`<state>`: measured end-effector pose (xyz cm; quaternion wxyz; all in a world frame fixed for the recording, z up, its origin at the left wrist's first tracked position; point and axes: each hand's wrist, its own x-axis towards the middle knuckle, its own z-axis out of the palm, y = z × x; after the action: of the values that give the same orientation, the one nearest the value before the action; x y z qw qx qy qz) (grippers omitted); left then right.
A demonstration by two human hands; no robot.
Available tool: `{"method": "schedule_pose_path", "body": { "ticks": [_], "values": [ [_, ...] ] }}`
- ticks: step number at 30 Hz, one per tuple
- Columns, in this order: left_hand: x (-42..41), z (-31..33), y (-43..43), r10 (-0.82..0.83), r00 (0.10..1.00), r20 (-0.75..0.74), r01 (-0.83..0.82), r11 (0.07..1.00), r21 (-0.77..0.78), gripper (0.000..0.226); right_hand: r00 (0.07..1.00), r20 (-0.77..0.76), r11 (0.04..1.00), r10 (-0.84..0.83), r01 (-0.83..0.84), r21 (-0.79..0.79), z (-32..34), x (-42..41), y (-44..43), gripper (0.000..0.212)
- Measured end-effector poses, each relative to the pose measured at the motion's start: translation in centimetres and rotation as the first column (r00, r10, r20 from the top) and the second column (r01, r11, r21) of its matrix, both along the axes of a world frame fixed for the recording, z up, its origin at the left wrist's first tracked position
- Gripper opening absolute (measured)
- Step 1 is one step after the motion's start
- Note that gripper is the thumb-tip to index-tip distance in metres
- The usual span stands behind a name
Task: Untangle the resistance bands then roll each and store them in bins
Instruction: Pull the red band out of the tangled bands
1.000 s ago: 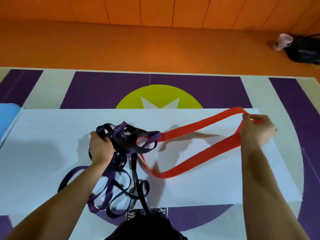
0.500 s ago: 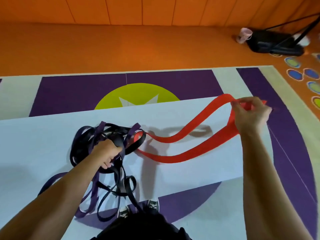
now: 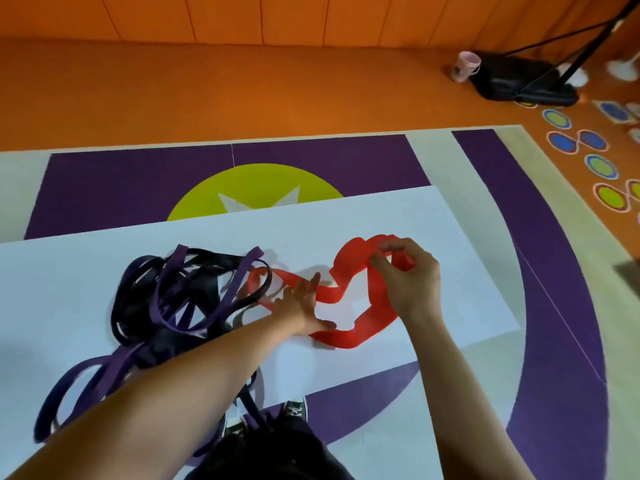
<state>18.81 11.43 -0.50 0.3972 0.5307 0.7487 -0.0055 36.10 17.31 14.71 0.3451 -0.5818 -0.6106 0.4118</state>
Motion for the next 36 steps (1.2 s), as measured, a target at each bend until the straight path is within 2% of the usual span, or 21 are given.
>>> {"method": "schedule_pose_path", "body": {
  "ticks": [3,6,9,11,13,14,17,19,22,26,29,31,33,36],
  "values": [
    [1.2,-1.5,0.8,-0.017,0.999,0.035,0.017,1.0,0.01,0.121,0.999,-0.038,1.0,0.006,-0.007,-0.023,-0.2,0.1,-0.6,0.013],
    [3.0,-0.9,1.6,-0.143,0.984,0.109,0.134,0.988,0.081,0.088,0.989,-0.126,0.997,-0.077,0.073,-0.039,-0.1,1.3,-0.1,0.018],
    [4.1,-0.2,1.3,-0.221,0.947,0.233,0.216,0.975,0.047,0.065,0.974,-0.145,0.984,-0.176,0.178,0.003,0.7,2.0,1.4,0.02],
    [5.0,-0.2,-0.3,-0.241,0.921,0.307,0.243,0.969,0.033,0.063,0.957,-0.171,0.968,-0.236,0.246,0.04,0.9,2.8,2.5,0.018],
    [6.1,0.0,-2.4,-0.284,0.912,0.296,0.295,0.956,0.009,0.076,0.937,-0.193,0.949,-0.29,0.307,0.065,1.1,3.7,3.3,0.014],
    [6.5,-0.3,-3.2,-0.282,0.916,0.287,0.289,0.957,0.016,0.073,0.93,-0.203,0.941,-0.307,0.328,0.08,1.1,4.2,3.8,0.012],
    [6.7,-1.2,-3.3,-0.136,0.916,0.378,0.129,0.991,0.045,0.03,0.921,-0.198,0.931,-0.335,0.356,0.084,1.1,5.3,5.1,0.006],
    [6.2,-1.0,-2.6,-0.052,0.902,0.429,0.038,0.998,0.041,0.016,0.943,-0.148,0.949,-0.299,0.31,0.058,0.6,6.1,5.7,0.007],
    [5.6,0.0,-1.2,0.098,0.906,0.413,-0.163,0.979,0.124,0.005,0.985,-0.004,0.984,-0.17,0.17,0.043,-0.1,7.6,5.8,0.008],
    [5.4,4.1,1.8,0.37,0.755,0.542,-0.504,0.856,0.117,0.007,0.989,0.149,0.998,0.021,-0.03,0.056,-0.8,8.8,5.1,0.02],
    [5.7,7.0,4.1,0.451,0.595,0.666,-0.624,0.781,0.029,0.028,0.929,0.338,0.977,0.152,-0.192,0.089,-3.0,8.2,4.0,0.026],
    [6.5,8.1,5.6,0.471,0.516,0.716,-0.662,0.75,-0.016,0.034,0.902,0.362,0.963,0.237,-0.267,0.032,-5.1,7.8,3.0,0.024],
    [7.8,8.6,7.3,0.471,0.496,0.73,-0.677,0.736,-0.015,0.028,0.913,0.321,0.965,0.25,-0.263,-0.003,-6.7,7.8,2.0,0.024],
    [10.0,9.6,10.0,0.461,0.467,0.755,-0.687,0.726,-0.018,0.028,0.955,0.268,0.986,0.128,-0.152,0.071,-7.5,9.1,2.3,0.028]
  ]
}}
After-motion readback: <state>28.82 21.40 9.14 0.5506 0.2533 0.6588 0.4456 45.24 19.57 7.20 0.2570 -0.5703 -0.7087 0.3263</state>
